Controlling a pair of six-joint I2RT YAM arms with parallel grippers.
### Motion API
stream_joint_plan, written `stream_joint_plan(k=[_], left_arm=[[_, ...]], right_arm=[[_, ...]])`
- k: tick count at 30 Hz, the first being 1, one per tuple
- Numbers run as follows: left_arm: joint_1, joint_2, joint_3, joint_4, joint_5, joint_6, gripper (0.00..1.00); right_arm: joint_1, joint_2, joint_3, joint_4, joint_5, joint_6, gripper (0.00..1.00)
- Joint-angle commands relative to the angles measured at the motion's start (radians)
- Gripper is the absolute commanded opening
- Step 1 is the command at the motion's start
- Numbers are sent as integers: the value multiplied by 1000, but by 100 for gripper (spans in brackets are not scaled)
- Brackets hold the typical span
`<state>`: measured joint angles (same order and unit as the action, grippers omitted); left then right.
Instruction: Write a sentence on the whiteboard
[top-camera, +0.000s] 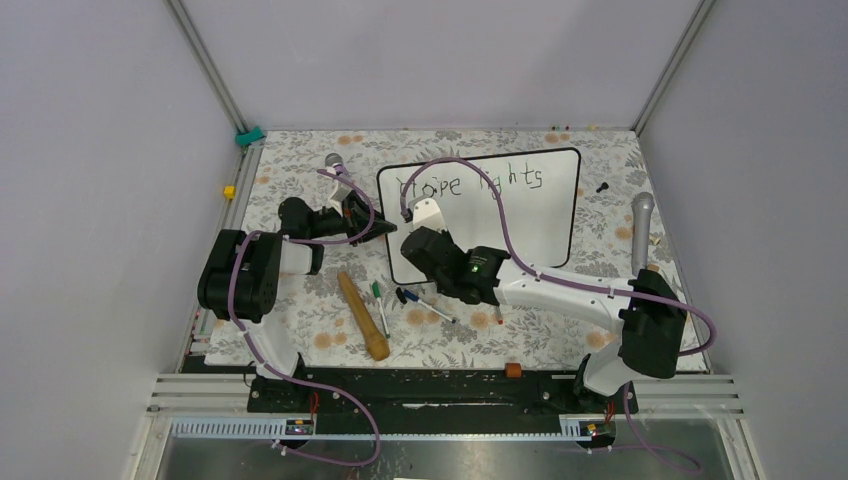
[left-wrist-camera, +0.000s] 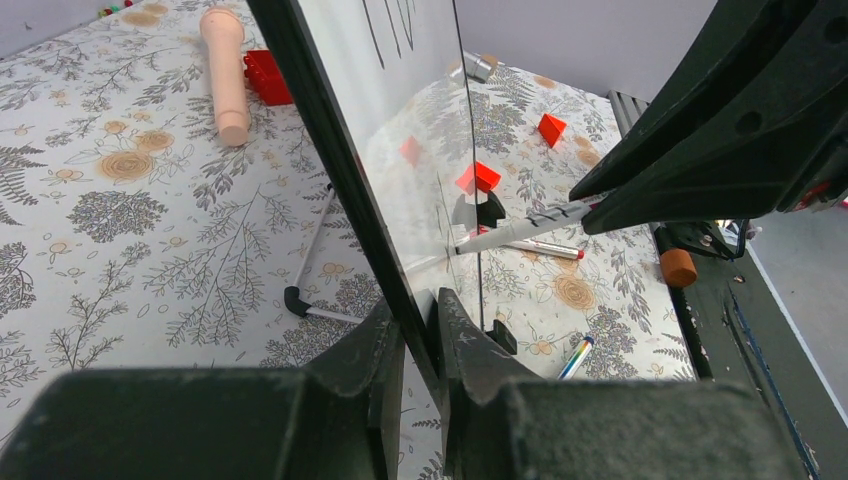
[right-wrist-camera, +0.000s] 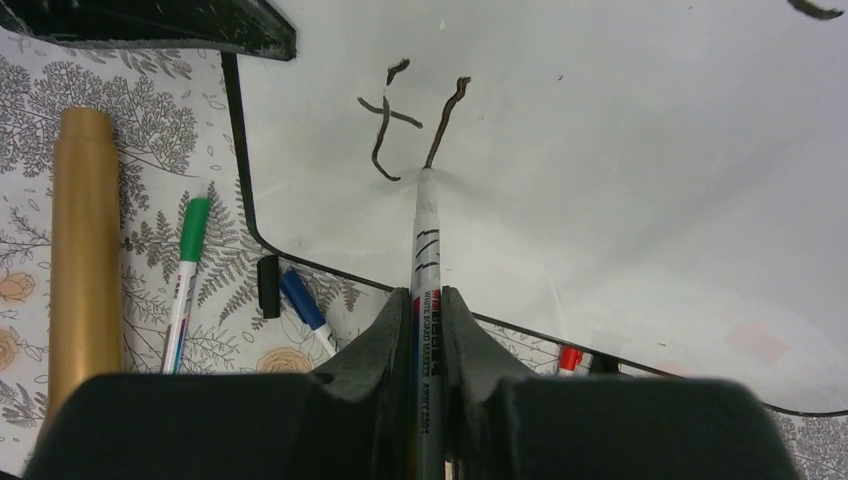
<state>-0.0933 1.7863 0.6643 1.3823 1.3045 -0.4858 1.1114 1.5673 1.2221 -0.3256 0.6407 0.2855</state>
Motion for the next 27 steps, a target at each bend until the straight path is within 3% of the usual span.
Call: stream_joint_plan(k=[1,27], left_arm=[[2,-17,-12,92,17,151,0],[1,-18,-13,91,17,152,0]], right_arm=[[-8,-15,-19,-4,2,29,0],[-16,-10,66,6,53,-49,0]])
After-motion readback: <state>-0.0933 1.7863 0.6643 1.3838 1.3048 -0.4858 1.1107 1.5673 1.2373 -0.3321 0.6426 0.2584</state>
